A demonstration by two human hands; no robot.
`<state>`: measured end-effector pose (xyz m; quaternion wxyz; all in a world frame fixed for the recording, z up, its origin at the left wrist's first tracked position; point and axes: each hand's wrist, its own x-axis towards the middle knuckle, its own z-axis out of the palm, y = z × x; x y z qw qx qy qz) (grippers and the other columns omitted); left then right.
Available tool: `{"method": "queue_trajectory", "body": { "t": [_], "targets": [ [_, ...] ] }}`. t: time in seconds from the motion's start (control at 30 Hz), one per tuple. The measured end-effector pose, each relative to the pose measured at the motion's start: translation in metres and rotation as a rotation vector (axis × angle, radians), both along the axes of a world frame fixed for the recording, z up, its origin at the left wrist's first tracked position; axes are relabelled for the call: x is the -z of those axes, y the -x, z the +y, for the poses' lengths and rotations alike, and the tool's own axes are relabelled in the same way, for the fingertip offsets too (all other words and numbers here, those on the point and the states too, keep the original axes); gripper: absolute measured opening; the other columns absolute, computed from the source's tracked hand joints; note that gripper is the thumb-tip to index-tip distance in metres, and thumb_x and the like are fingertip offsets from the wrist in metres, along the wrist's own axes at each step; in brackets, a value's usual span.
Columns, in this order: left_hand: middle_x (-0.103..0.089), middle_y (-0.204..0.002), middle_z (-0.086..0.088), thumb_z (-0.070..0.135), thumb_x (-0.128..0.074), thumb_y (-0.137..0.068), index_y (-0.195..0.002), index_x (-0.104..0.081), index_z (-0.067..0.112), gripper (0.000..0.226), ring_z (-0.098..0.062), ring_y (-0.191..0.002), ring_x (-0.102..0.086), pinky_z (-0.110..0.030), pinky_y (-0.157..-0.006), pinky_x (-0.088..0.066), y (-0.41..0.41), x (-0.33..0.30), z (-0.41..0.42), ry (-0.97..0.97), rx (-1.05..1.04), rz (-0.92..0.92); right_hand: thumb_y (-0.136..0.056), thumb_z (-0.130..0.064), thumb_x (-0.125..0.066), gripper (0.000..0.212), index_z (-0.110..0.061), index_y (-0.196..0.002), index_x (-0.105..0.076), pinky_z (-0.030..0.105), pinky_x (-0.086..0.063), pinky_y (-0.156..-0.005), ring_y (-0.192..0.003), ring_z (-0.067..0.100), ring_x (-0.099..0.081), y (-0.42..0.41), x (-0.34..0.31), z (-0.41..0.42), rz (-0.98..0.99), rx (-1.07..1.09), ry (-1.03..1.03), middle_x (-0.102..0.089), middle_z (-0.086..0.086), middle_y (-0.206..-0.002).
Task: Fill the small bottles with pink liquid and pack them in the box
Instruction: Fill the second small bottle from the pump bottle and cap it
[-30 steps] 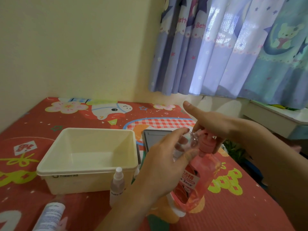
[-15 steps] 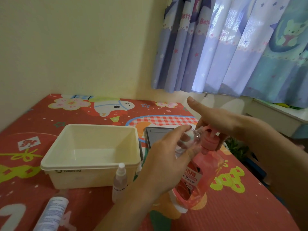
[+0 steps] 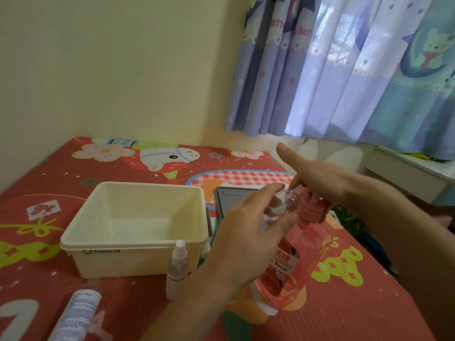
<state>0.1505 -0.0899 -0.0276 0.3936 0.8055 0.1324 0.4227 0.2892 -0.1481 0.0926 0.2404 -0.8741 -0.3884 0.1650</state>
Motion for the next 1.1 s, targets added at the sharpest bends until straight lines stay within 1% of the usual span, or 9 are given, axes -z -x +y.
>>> {"method": "queue_trajectory", "body": {
  "t": [0.13,0.23,0.37,0.57,0.7,0.8,0.93,1.03,1.1],
  "targets": [
    [-0.06,-0.124,0.021,0.057,-0.055,-0.094,-0.143,-0.047,0.037,0.053,0.007,-0.114,-0.053,-0.012,-0.091,-0.044,-0.002,0.002,-0.001,-0.021,0.009,0.022,-0.082,-0.083,-0.024,0.077,-0.019,-0.067,-0.064,0.024,-0.035,-0.058,-0.065,0.012,-0.059,-0.001,0.014,0.003,-0.099,-0.011,-0.095,-0.065,-0.006,-0.058],
    [-0.06,-0.118,0.023,0.058,-0.055,-0.094,-0.142,-0.047,0.039,0.052,0.011,-0.111,-0.052,-0.007,-0.086,-0.042,-0.001,0.001,-0.001,-0.021,0.01,0.026,-0.079,-0.086,-0.023,0.072,-0.026,-0.069,-0.061,0.025,-0.042,-0.055,-0.066,0.018,-0.063,0.001,0.008,0.001,-0.056,-0.024,-0.048,-0.065,-0.006,-0.058],
    [-0.06,-0.121,0.025,0.058,-0.056,-0.093,-0.142,-0.045,0.041,0.053,0.015,-0.114,-0.05,0.001,-0.089,-0.035,0.001,-0.002,0.0,-0.012,0.002,0.006,-0.057,-0.097,-0.024,0.098,-0.013,-0.082,-0.068,0.026,-0.051,-0.039,-0.037,0.007,-0.06,0.0,-0.005,-0.001,0.04,-0.02,0.033,-0.062,-0.011,-0.043],
    [-0.059,-0.127,0.022,0.058,-0.056,-0.093,-0.144,-0.047,0.036,0.056,0.012,-0.115,-0.051,-0.004,-0.089,-0.04,-0.001,0.003,0.001,-0.014,0.013,0.023,-0.08,-0.085,-0.028,0.08,-0.016,-0.067,-0.065,0.027,-0.038,-0.061,-0.062,0.012,-0.059,0.002,0.014,0.003,-0.082,-0.028,-0.092,-0.064,-0.011,-0.045],
    [-0.059,-0.123,0.025,0.058,-0.057,-0.094,-0.144,-0.045,0.04,0.054,0.012,-0.114,-0.05,-0.001,-0.087,-0.038,0.0,0.001,0.0,-0.011,0.012,0.03,-0.078,-0.088,-0.026,0.08,-0.018,-0.076,-0.066,0.026,-0.046,-0.052,-0.064,0.014,-0.062,0.003,0.003,0.0,-0.026,-0.003,-0.023,-0.064,-0.015,-0.044],
    [-0.058,-0.128,0.025,0.057,-0.058,-0.093,-0.143,-0.045,0.041,0.054,0.015,-0.117,-0.049,0.001,-0.09,-0.034,0.0,0.0,0.001,0.005,0.014,-0.001,-0.072,-0.091,-0.028,0.089,-0.012,-0.086,-0.067,0.031,-0.054,-0.043,-0.049,0.016,-0.062,0.002,-0.006,0.0,0.062,-0.011,0.045,-0.063,-0.011,-0.044],
    [-0.058,-0.132,0.023,0.057,-0.059,-0.092,-0.142,-0.048,0.038,0.055,0.013,-0.119,-0.049,-0.001,-0.092,-0.036,-0.002,0.003,0.004,-0.007,0.01,-0.004,-0.081,-0.084,-0.031,0.075,-0.017,-0.073,-0.063,0.027,-0.045,-0.056,-0.061,0.015,-0.062,0.001,0.008,0.004,-0.047,0.002,-0.042,-0.066,-0.003,-0.062],
    [-0.06,-0.126,0.022,0.061,-0.055,-0.092,-0.144,-0.046,0.039,0.057,0.011,-0.114,-0.051,-0.003,-0.087,-0.04,-0.001,0.004,0.003,-0.017,0.011,0.02,-0.087,-0.078,-0.031,0.072,-0.017,-0.062,-0.061,0.03,-0.04,-0.06,-0.056,0.013,-0.057,0.0,0.013,0.004,-0.065,-0.03,-0.082,-0.063,-0.003,-0.047],
    [-0.059,-0.121,0.024,0.059,-0.057,-0.093,-0.144,-0.046,0.04,0.056,0.012,-0.111,-0.052,-0.004,-0.085,-0.04,-0.001,0.004,0.002,-0.011,0.02,0.027,-0.083,-0.082,-0.031,0.073,-0.017,-0.069,-0.063,0.029,-0.044,-0.06,-0.056,0.014,-0.06,0.001,0.01,0.001,-0.03,-0.015,-0.055,-0.065,-0.005,-0.046]
  ]
}}
